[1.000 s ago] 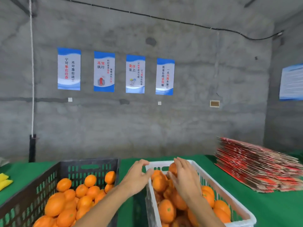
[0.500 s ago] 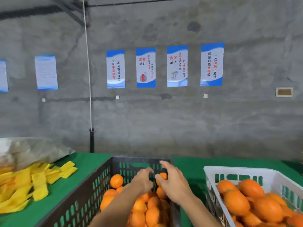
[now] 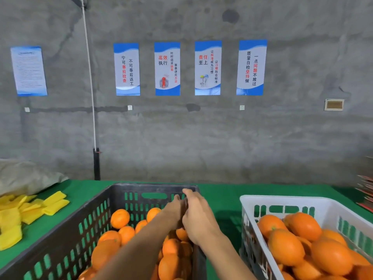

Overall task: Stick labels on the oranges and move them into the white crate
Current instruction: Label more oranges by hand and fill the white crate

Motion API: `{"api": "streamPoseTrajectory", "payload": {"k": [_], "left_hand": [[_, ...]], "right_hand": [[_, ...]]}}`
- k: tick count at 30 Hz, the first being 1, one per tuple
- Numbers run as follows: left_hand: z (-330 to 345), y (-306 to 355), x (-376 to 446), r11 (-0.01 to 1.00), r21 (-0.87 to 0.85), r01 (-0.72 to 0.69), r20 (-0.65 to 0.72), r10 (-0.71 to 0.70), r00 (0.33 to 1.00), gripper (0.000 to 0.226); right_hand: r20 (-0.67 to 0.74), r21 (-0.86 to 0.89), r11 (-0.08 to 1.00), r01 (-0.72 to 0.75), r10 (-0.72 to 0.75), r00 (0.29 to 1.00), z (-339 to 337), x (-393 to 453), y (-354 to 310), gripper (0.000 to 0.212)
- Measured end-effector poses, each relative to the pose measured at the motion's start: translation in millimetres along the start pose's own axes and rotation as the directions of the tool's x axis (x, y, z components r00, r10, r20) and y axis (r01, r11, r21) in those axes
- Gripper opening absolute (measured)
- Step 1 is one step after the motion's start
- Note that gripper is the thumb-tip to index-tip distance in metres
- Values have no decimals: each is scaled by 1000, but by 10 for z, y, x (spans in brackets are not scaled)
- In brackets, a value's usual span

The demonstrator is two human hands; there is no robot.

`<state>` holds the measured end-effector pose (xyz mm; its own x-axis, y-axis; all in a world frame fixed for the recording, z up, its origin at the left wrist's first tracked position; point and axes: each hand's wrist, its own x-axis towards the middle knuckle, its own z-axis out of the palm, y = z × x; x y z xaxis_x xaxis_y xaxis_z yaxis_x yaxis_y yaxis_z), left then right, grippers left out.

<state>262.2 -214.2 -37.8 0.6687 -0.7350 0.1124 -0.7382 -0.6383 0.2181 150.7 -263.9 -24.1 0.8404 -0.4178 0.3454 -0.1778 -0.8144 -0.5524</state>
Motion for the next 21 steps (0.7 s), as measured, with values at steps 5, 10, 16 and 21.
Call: {"api": "streamPoseTrajectory", "payload": {"k": [5, 10, 16, 21], "left_hand": [[-560, -39, -489, 994, -89, -66, -168, 50, 984, 29], [-973, 368, -1665, 926, -288, -244, -418, 107, 902, 52], [-533, 906, -3113, 821, -464, -333, -605, -18, 796, 70], [263, 1067, -3770, 802, -394, -449, -726, 28, 687, 68]], "right_hand": [[-119, -65, 991, 118, -125, 985, -217, -339, -186, 44], [-342, 180, 936, 301, -228, 912, -562, -1215, -495, 40], [-517, 325, 819, 473, -265, 814, -741, -2549, -529, 35], [-497, 368, 802, 471, -258, 828, -468, -3446, -209, 38]]}}
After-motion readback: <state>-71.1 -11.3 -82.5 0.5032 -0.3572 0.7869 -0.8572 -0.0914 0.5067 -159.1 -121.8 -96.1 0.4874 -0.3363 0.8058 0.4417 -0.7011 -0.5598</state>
